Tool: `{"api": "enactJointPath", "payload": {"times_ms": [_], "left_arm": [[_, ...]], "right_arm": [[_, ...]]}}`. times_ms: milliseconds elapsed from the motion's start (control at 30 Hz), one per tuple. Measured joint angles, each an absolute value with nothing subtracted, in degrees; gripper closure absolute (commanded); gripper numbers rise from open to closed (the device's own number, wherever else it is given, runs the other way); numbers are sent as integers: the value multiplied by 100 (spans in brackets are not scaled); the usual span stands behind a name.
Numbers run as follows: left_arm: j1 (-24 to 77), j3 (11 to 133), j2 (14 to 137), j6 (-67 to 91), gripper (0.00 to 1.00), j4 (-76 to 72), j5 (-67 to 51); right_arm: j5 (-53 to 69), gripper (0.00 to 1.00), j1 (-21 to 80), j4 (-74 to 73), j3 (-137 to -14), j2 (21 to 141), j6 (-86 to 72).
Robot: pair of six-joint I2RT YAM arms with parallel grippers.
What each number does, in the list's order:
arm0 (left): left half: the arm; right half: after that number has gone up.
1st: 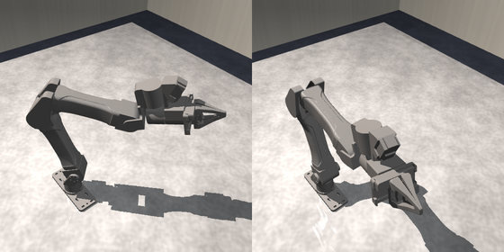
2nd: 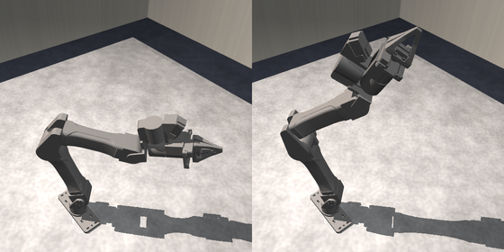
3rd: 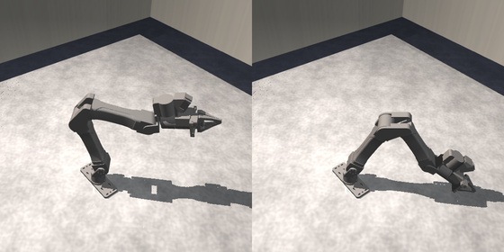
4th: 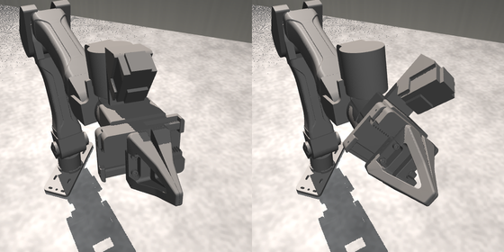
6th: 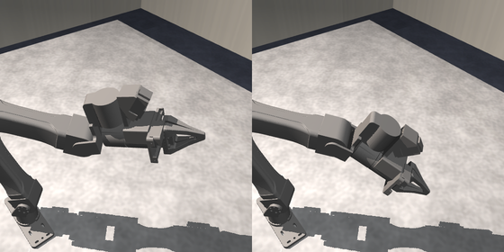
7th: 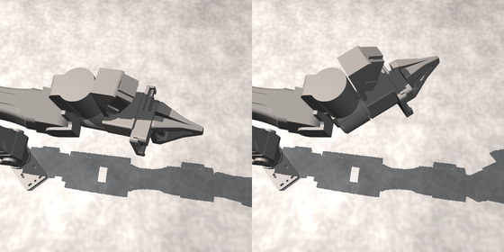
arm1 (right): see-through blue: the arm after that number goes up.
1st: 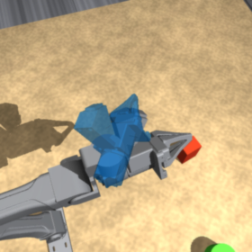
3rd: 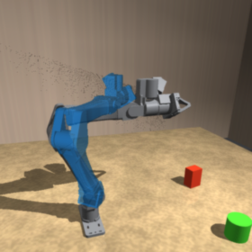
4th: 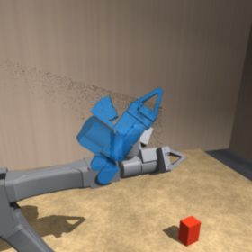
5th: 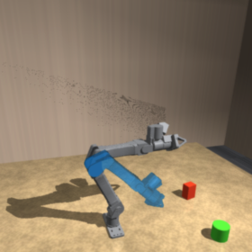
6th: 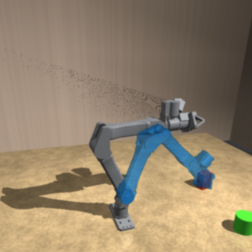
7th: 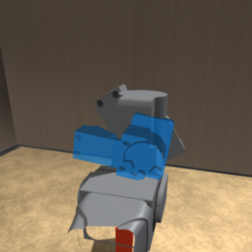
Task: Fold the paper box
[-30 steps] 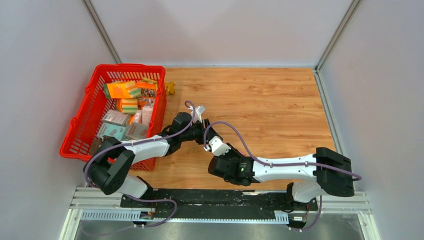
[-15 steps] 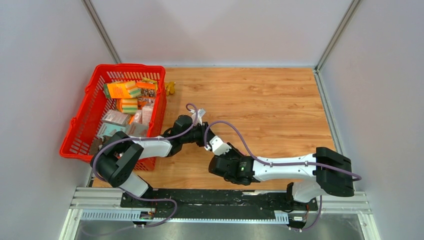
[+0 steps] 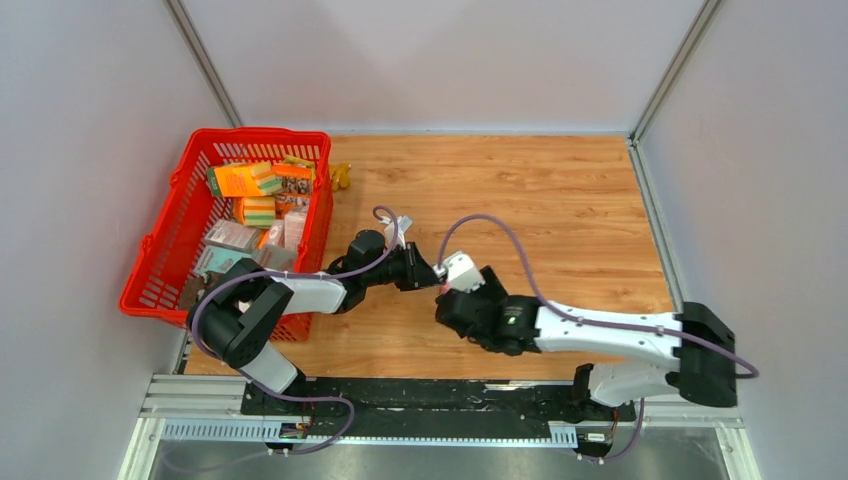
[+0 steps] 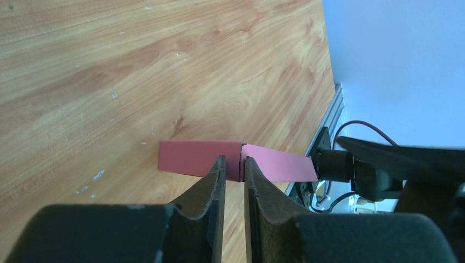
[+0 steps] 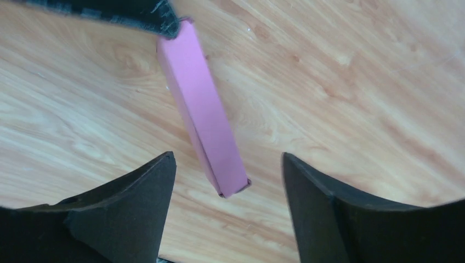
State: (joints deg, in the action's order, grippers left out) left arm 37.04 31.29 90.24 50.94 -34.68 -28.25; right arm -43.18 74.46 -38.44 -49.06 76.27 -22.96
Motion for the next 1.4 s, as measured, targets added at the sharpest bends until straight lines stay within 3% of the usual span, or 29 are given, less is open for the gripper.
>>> {"api": "enactJointPath", "payload": {"times_ms": [167,333,567,1067,1400], "left_arm": [[3704,3135,9028,5068,84,-3476,-2823],[3701,3135,9035,5052,84,-3494,-2823],[3701,3135,9043,5043,84,-3522,-2818],[3704,3135,9043,5035,84,-3548,-2803],[3704,3135,9043,5009,84,-3548,-2801]], "right_arm": [[-2792,23,6060,-4224,-4976,6211,-3232],[-705,32,4453,-3942,-4005,4923,-4333],[1588,34,3293,-3100,-2794,4700,-5253],[2571,50,2788,-2287,-2460,5196,-5306],[2893,78,2714,-1721,-2198,5319,-5286]]}}
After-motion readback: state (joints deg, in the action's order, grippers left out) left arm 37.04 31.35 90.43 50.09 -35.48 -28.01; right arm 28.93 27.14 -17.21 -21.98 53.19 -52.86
